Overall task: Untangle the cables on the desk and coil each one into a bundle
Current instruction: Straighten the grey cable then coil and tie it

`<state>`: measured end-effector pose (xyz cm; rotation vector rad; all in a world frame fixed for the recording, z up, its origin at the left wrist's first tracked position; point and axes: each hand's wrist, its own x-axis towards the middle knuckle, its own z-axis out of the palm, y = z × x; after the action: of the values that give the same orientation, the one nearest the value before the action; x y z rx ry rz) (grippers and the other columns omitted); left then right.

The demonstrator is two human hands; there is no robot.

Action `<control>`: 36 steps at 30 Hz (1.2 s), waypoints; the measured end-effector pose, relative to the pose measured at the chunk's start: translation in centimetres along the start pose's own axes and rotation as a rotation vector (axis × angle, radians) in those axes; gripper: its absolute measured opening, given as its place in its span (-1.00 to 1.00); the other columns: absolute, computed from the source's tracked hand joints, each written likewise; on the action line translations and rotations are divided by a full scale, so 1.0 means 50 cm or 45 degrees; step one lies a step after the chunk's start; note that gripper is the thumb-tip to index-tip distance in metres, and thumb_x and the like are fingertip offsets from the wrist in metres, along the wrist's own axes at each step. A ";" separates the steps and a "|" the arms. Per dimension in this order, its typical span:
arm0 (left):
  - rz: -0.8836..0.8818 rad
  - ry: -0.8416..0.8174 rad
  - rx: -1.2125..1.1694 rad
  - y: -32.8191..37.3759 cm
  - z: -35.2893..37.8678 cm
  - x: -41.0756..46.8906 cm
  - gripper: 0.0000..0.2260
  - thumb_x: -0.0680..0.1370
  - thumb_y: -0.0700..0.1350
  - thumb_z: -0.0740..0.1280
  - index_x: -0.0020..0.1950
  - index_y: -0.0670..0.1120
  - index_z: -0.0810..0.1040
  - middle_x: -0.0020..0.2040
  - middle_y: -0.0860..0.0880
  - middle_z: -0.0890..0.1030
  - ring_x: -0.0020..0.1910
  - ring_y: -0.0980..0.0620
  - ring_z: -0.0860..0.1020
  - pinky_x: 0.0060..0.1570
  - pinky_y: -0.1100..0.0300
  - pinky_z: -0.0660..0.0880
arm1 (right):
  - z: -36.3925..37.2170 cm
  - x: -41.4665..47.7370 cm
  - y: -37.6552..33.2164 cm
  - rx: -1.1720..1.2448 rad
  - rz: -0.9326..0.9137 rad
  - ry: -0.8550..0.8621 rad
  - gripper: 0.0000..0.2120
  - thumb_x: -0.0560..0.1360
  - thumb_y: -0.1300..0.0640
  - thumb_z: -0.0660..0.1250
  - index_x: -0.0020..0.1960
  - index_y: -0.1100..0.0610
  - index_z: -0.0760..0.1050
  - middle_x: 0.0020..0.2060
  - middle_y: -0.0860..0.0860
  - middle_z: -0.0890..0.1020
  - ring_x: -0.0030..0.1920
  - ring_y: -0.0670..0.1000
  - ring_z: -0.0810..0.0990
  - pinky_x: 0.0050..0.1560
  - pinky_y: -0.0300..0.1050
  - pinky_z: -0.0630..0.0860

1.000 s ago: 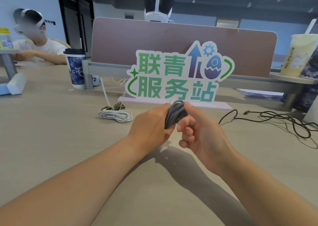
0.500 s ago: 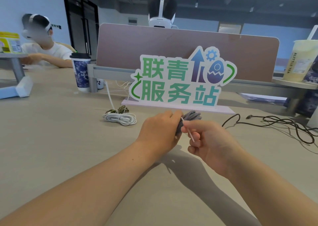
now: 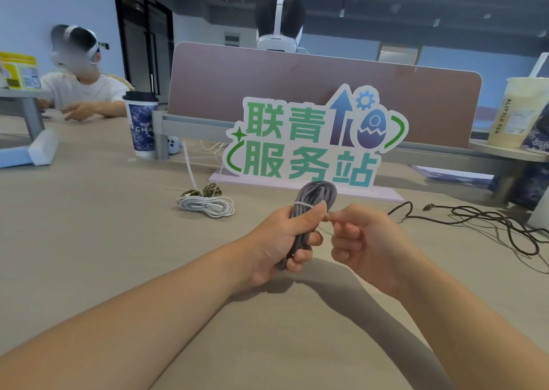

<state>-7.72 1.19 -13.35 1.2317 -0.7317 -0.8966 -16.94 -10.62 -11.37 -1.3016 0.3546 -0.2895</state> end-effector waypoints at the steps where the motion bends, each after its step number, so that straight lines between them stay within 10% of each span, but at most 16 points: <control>1: -0.008 0.037 -0.048 0.002 0.005 0.001 -0.72 0.44 0.17 0.32 -0.08 -0.02 0.44 -0.39 0.05 0.35 -0.55 0.16 0.26 -0.61 0.37 0.16 | 0.001 0.000 -0.001 0.035 -0.012 -0.020 -0.88 0.38 0.22 0.28 -0.32 0.15 0.39 -0.53 -0.05 0.22 -0.50 -0.06 0.12 -0.43 -0.20 0.21; 9: -0.106 0.007 -0.681 0.027 0.009 -0.003 -0.78 0.41 0.10 0.33 -0.14 -0.03 0.43 -0.45 0.08 0.32 -0.62 0.18 0.25 -0.65 0.42 0.12 | 0.005 0.003 0.007 0.217 -0.263 -0.066 -0.88 0.41 0.34 0.30 -0.08 0.23 0.53 -0.31 0.07 0.58 -0.39 -0.04 0.50 -0.22 -0.18 0.56; 18: -0.129 -0.021 -0.581 0.034 0.005 0.000 -0.76 0.39 0.11 0.33 -0.12 -0.03 0.46 -0.45 0.09 0.32 -0.61 0.18 0.24 -0.66 0.41 0.11 | -0.006 0.010 -0.005 -0.044 -0.492 0.327 -0.88 0.59 0.26 0.17 -0.05 0.19 0.47 -0.33 0.06 0.59 -0.57 -0.11 0.37 -0.14 -0.08 0.53; 36: -0.121 0.077 -0.517 0.031 -0.006 -0.001 -0.80 0.36 0.05 0.36 -0.14 -0.02 0.45 -0.44 0.09 0.32 -0.61 0.17 0.24 -0.66 0.41 0.11 | 0.018 -0.018 0.008 -0.511 -0.880 0.390 -0.95 0.45 0.23 0.40 -0.19 0.13 0.59 -0.37 0.06 0.65 -0.39 -0.09 0.53 -0.29 -0.30 0.53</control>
<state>-7.23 1.54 -11.87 0.9323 -0.4178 -1.0235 -17.38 -9.38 -11.48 -1.7564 0.2119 -1.0502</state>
